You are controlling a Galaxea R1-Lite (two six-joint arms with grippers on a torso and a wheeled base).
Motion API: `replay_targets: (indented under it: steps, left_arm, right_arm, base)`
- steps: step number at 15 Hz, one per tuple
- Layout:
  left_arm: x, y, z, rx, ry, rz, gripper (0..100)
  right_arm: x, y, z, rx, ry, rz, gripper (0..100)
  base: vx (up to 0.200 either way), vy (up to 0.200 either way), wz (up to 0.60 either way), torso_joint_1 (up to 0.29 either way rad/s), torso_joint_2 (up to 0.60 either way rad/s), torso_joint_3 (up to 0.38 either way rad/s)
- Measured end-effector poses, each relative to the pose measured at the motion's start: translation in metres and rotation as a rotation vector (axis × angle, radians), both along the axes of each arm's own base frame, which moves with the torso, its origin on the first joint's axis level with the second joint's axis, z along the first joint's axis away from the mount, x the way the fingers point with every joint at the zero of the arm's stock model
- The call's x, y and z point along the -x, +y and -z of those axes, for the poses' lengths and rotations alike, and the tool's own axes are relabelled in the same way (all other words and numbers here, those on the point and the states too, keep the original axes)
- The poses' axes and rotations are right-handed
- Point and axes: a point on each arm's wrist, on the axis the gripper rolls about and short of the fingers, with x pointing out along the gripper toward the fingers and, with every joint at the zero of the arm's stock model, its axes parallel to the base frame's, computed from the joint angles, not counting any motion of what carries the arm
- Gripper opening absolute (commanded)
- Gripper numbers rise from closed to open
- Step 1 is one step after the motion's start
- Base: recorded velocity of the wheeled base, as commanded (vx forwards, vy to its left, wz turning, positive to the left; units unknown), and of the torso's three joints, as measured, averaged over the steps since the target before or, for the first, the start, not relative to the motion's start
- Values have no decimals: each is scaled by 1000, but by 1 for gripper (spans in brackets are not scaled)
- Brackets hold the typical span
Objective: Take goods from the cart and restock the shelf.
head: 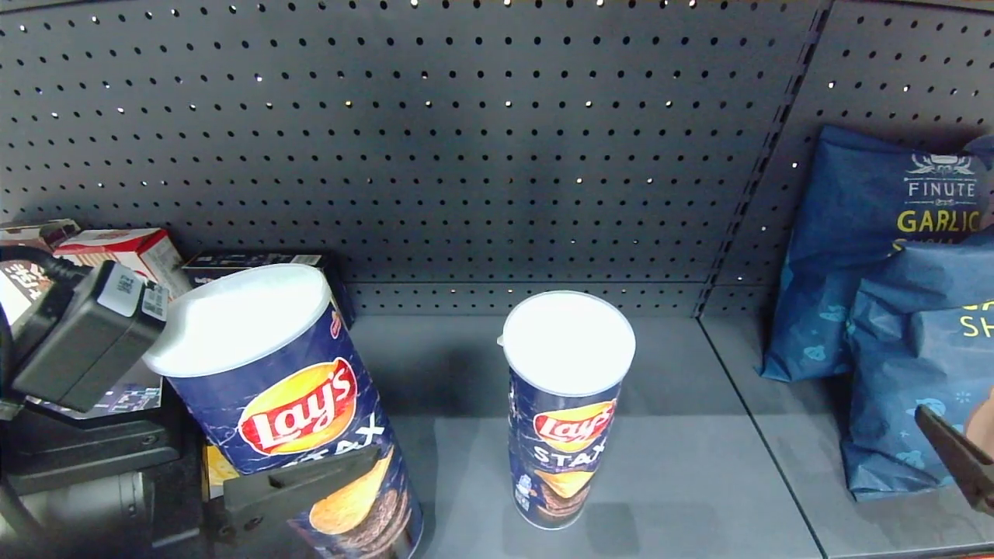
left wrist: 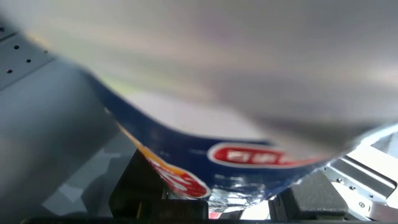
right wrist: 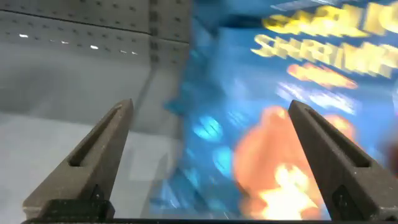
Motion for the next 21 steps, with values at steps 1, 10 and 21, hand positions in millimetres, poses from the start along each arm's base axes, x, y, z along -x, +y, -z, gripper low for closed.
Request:
replay_targets:
  steps: [1, 10, 21]
  left_arm:
    - [0, 0, 0, 0, 0, 1, 0]
    - [3, 1, -2, 4, -10, 13, 0]
    - [7, 0, 1, 10, -4, 56, 0]
  right_arm:
    - [9, -3, 4, 1, 17, 27, 100]
    - [90, -18, 72, -9, 174, 131, 100]
    - [90, -15, 75, -113, 208, 222, 100]
  base:
    - [0, 0, 0, 0, 0, 0]
    - [0, 0, 0, 0, 0, 0]
    - [0, 0, 0, 0, 0, 0]
